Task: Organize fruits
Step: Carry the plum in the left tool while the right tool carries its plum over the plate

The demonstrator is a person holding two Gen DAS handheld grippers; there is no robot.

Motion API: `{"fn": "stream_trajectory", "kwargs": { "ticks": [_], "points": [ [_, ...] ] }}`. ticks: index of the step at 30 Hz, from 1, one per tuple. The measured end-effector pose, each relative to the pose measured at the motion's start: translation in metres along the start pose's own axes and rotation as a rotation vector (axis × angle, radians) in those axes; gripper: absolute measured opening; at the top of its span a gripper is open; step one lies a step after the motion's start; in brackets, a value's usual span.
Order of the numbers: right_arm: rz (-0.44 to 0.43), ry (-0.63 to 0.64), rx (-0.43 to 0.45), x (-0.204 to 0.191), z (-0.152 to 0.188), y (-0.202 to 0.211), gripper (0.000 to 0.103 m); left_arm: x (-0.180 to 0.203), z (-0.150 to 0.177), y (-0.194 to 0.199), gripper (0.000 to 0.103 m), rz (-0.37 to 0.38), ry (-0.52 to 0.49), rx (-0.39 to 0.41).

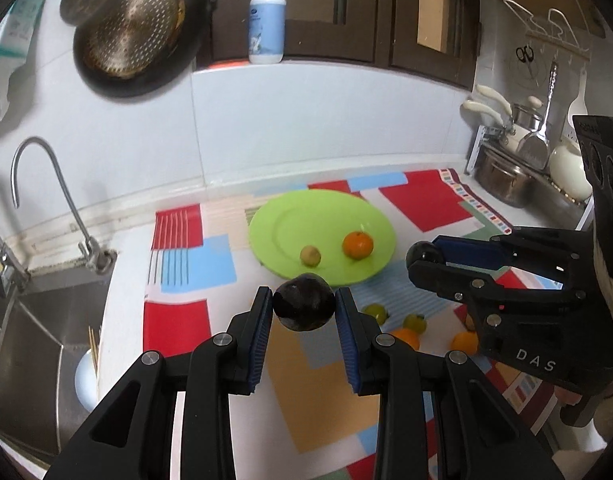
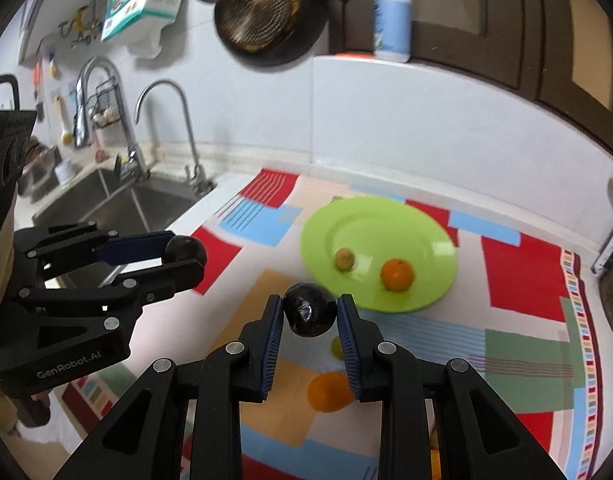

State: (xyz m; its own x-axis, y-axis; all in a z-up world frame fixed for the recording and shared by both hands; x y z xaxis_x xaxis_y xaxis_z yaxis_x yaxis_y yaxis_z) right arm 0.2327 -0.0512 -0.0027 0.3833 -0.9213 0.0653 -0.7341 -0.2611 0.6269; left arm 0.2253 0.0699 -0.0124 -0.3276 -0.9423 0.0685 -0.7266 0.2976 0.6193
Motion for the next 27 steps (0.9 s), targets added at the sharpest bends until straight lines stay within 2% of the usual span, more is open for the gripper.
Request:
{"fn": "stream_trajectory", "kwargs": {
  "ticks": [14,27],
  "points": [
    [0.009,-0.056,0.035,0.045,-0.040,-0.004,0.029,0.013,-0.050,-0.029,0.032,0.048,-0.004,0.032],
    [0.007,-0.057,-0.017,0.074,-0.068,-0.043,0.029,0.006,-0.082,-0.080,0.032,0.059,0.024,-0.020]
  ]
}}
Point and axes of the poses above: each gripper's, at about its wrist camera, not at the fingertips, and y roughly against the way its jaws point, x to its right, z to its underside, the point moved 1 cm from there along -y, roughly the way its jaws point, and after that the axes turned 4 degrees about z, right-handed, at the moved point
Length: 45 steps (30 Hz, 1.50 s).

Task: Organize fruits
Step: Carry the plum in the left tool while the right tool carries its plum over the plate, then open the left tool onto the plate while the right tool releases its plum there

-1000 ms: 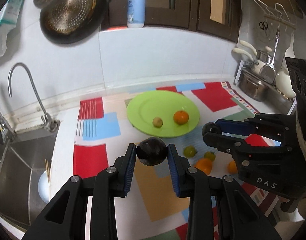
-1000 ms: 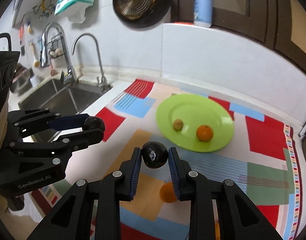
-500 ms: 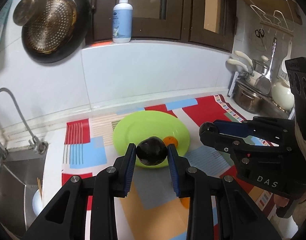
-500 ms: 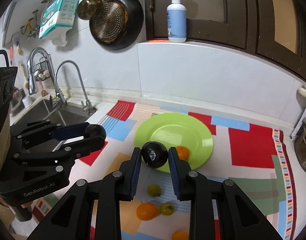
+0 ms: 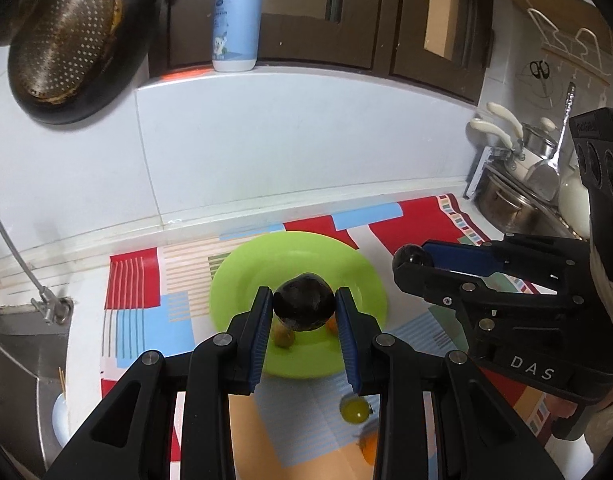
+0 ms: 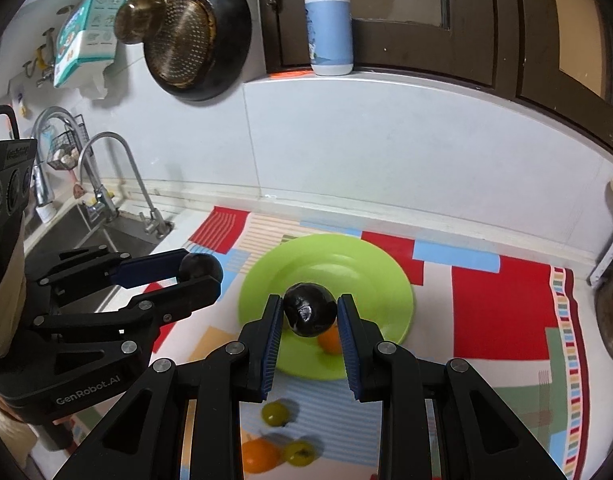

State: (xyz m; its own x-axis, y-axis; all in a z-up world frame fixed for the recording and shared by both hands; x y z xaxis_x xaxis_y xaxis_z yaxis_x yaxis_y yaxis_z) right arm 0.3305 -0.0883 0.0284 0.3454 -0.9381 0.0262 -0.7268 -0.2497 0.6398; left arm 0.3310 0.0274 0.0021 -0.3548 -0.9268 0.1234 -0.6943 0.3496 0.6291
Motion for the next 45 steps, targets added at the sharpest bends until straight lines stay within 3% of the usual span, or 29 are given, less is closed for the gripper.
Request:
{"fn": "stream_trajectory", "kwargs": {
  "ticks": [17,30,38,45],
  "points": [
    [-0.026,-0.022,-0.127,0.028,-0.018,-0.082,0.029,-0.030,-0.010,-0.073,0.032,-0.011,0.027,-0.098],
    [-0.033,-0.032,-0.235,0.034,-0.006,-0.133,0.029,-0.045,0.001,-0.124,0.032,0.000,0.044,-0.191],
    [-0.031,-0.043,-0.262,0.035,0.001,-0.144,0.029,-0.048,0.005,-0.135,0.032,0.009,0.051,-0.223],
    [-0.026,-0.056,-0.267,0.036,0.004,-0.142,0.030,-0.046,0.002,-0.123,0.038,-0.011,0.034,-0.197]
  ]
}}
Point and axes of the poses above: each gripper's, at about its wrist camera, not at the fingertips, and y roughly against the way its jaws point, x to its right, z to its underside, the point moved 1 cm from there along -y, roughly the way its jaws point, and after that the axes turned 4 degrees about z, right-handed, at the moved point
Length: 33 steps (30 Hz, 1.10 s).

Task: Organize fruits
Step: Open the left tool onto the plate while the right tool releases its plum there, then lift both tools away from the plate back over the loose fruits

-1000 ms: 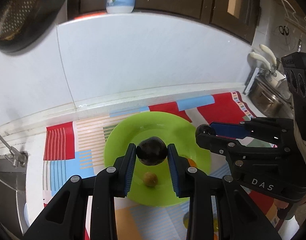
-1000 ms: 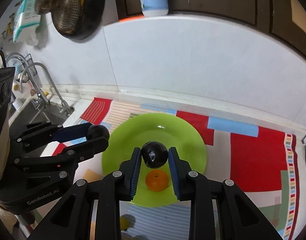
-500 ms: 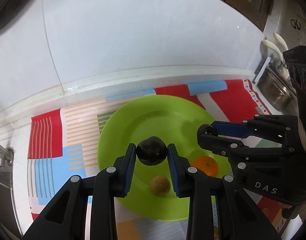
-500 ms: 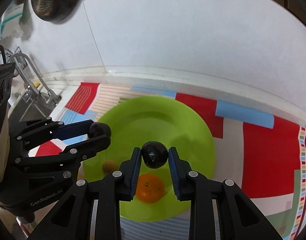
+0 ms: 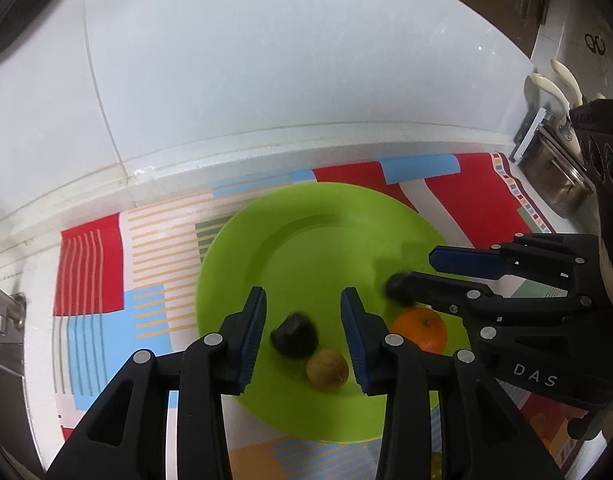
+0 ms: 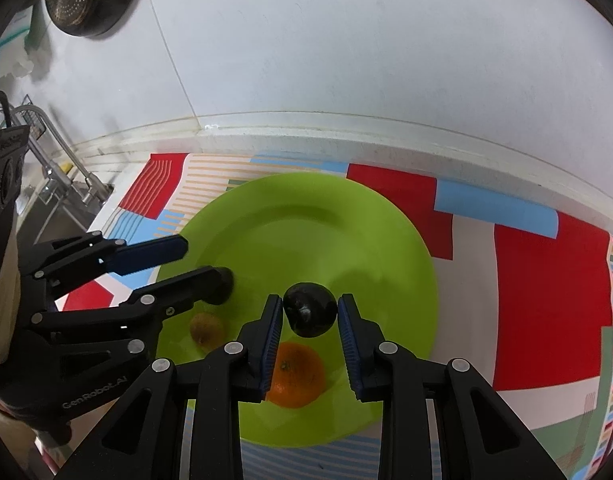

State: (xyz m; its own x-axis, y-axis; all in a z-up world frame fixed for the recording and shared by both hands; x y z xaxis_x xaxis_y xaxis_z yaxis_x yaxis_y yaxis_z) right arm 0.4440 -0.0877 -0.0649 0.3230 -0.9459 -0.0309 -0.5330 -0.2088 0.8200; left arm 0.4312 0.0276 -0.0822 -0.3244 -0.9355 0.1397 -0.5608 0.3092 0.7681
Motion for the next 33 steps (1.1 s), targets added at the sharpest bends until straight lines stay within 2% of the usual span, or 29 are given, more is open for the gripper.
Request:
{"fn": "stream_trajectory", "kwargs": {
  "ticks": [6,15,18,26,29,33],
  "points": [
    [0.007,0.007,0.041,-0.003,0.003,0.021,0.030,0.006,0.001,0.025,0.039,-0.004,-0.004,0.045],
    [0.009,-0.011,0.135,-0.010,0.016,0.074,0.030,0.027,0.009,0.077,0.045,-0.005,-0.049,0.141],
    [0.020,-0.023,0.167,-0.013,0.025,0.093,0.038,0.033,0.015,0.090,0.047,0.006,-0.053,0.156],
    [0.058,-0.033,0.232,-0.027,0.055,0.135,0.038,0.053,0.036,0.128,0.054,0.018,-0.091,0.206],
    [0.078,-0.060,0.254,-0.028,0.067,0.150,0.045,0.061,0.045,0.143,0.057,0.020,-0.113,0.229],
    [0.112,-0.082,0.280,-0.029,0.081,0.167,0.045,0.071,0.055,0.157,0.059,0.013,-0.147,0.250]
  ]
}}
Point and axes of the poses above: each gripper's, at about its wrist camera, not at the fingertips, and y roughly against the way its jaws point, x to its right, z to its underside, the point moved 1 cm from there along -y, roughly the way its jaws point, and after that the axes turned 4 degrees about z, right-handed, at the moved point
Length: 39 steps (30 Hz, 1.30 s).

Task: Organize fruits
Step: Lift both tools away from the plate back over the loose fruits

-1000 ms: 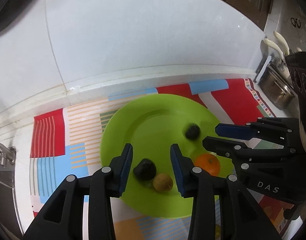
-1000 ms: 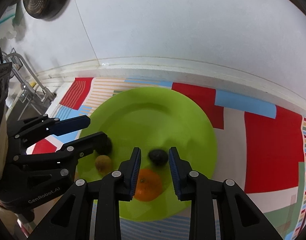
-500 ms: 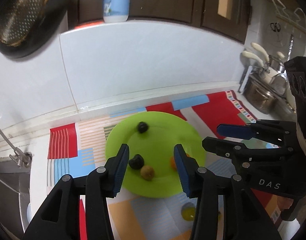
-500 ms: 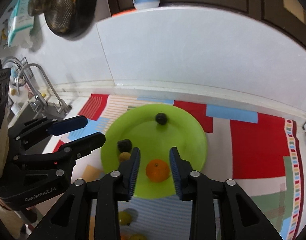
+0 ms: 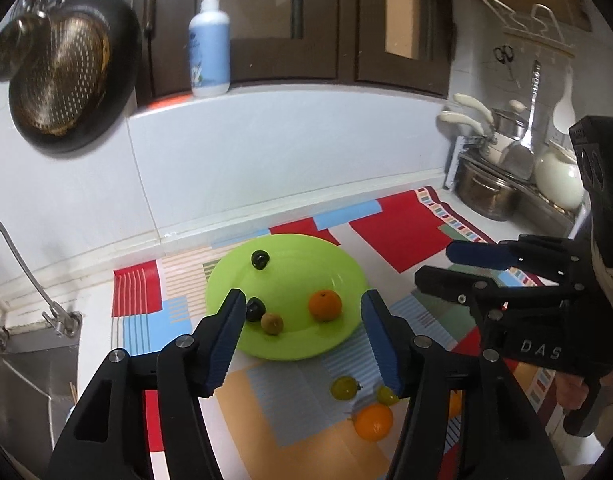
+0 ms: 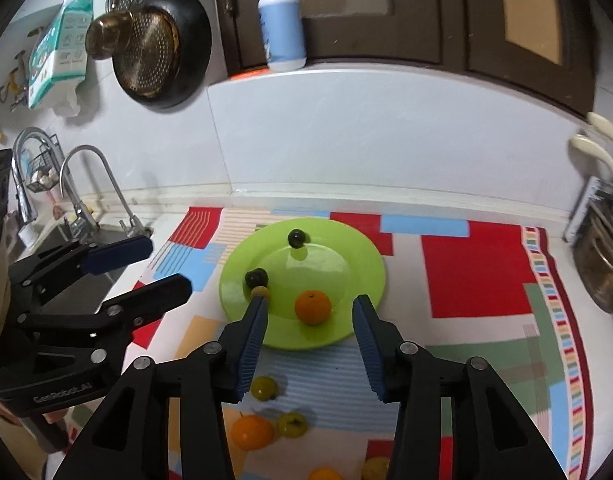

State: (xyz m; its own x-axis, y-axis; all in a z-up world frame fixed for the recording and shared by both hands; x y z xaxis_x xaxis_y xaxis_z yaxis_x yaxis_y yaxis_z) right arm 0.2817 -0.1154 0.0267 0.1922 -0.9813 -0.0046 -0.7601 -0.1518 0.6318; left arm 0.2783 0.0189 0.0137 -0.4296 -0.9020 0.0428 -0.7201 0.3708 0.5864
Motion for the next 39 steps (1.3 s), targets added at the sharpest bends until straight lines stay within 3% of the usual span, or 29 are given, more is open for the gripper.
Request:
{"fn": "stream_trajectory", "kwargs": {
  "ticks": [5,18,29,39],
  "points": [
    [0.052,-0.030,0.030,0.002,0.016,0.027,0.051,0.012,0.007,0.016,0.062,0.022,-0.022,0.019],
    [0.195,-0.097,0.078,0.005,0.060,0.071,0.052,0.031,0.035,0.035,0.064,0.083,-0.055,0.015],
    [0.273,-0.130,0.054,0.005,0.098,0.076,0.051,0.043,0.061,0.027,0.064,0.115,-0.085,-0.018],
    [0.284,-0.144,-0.024,0.011,0.125,0.061,0.052,0.052,0.085,0.006,0.064,0.112,-0.117,-0.075]
  ]
}}
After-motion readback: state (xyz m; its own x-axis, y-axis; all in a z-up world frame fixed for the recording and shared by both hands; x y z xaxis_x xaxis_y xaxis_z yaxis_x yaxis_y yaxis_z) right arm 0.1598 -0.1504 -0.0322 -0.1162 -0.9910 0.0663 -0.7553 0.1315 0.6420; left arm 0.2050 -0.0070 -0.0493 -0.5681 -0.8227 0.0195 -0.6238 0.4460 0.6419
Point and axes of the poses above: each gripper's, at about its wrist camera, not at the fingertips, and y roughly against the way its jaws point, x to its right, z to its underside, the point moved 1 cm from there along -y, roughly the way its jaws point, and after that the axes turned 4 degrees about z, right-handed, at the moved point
